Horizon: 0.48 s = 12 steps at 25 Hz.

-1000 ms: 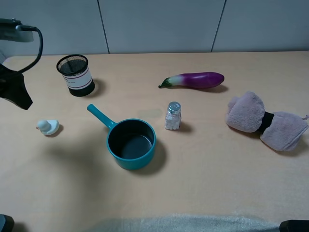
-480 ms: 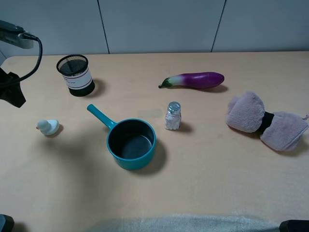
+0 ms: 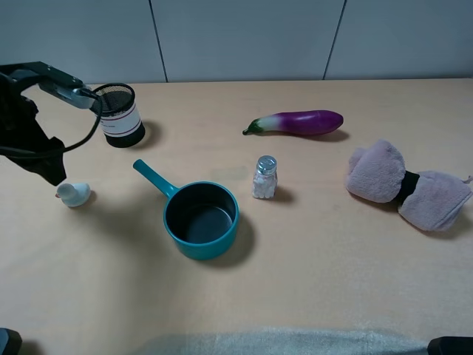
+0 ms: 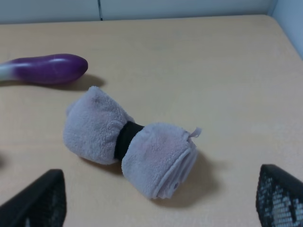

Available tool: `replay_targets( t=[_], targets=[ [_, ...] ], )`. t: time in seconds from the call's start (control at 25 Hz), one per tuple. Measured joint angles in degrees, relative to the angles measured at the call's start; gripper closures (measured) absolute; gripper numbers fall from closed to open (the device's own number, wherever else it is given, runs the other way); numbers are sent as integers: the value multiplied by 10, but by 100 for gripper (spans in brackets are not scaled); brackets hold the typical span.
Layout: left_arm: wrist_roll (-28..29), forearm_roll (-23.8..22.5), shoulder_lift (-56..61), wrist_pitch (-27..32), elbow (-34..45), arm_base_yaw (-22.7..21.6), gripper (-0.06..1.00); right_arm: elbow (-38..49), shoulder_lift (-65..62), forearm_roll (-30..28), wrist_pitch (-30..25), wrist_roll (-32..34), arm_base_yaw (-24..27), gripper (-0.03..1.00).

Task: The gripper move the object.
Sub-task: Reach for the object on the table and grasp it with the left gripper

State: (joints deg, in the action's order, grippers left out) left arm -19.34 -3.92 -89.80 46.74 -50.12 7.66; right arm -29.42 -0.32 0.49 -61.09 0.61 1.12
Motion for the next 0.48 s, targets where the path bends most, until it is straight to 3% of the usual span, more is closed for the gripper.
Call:
replay_targets(
  t=[0.48],
  targets=[
    [-3, -15, -75, -44, 0, 5, 19, 0, 0, 0, 0, 0, 0, 36]
  ],
)
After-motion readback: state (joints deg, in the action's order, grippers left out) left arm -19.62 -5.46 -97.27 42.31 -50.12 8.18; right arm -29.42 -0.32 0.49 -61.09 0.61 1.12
